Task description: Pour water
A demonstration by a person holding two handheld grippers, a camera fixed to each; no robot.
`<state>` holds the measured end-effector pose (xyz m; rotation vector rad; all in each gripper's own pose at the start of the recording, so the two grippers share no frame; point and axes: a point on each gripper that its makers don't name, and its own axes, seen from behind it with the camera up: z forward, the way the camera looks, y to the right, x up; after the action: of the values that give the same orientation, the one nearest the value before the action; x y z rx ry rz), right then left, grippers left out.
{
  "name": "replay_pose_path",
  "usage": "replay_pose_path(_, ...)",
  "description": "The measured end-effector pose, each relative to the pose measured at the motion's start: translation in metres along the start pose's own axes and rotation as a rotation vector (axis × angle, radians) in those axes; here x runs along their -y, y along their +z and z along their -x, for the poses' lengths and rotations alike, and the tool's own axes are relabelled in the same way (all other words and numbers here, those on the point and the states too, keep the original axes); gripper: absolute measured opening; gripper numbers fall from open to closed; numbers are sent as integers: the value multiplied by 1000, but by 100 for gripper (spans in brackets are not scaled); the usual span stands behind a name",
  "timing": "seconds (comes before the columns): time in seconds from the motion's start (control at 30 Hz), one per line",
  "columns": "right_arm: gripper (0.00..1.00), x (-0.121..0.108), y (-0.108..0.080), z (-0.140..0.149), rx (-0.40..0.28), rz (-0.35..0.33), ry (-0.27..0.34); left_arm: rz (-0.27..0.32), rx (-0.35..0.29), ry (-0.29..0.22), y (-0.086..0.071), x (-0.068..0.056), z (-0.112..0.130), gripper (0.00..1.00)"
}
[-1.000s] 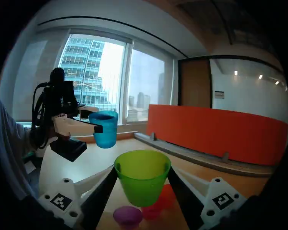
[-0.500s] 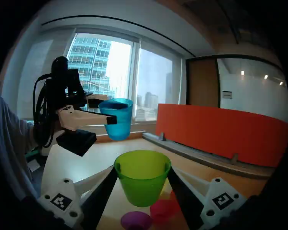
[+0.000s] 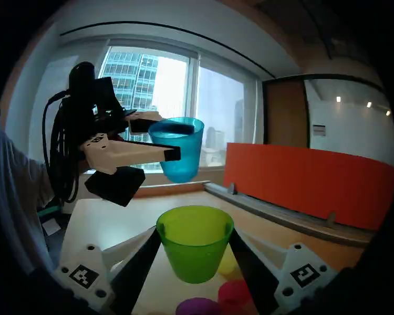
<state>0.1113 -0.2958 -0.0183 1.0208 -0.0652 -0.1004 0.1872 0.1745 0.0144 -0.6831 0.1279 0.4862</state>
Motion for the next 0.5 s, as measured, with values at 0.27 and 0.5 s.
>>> replay_pose_path(0.27,91,9,6,-1,-5,-23,6,-18,10,82,4,3,-12,87)
replay_pose_path(0.5,91,12,8,2,-7,-34,12,-28,11,153,4,5,-22,86)
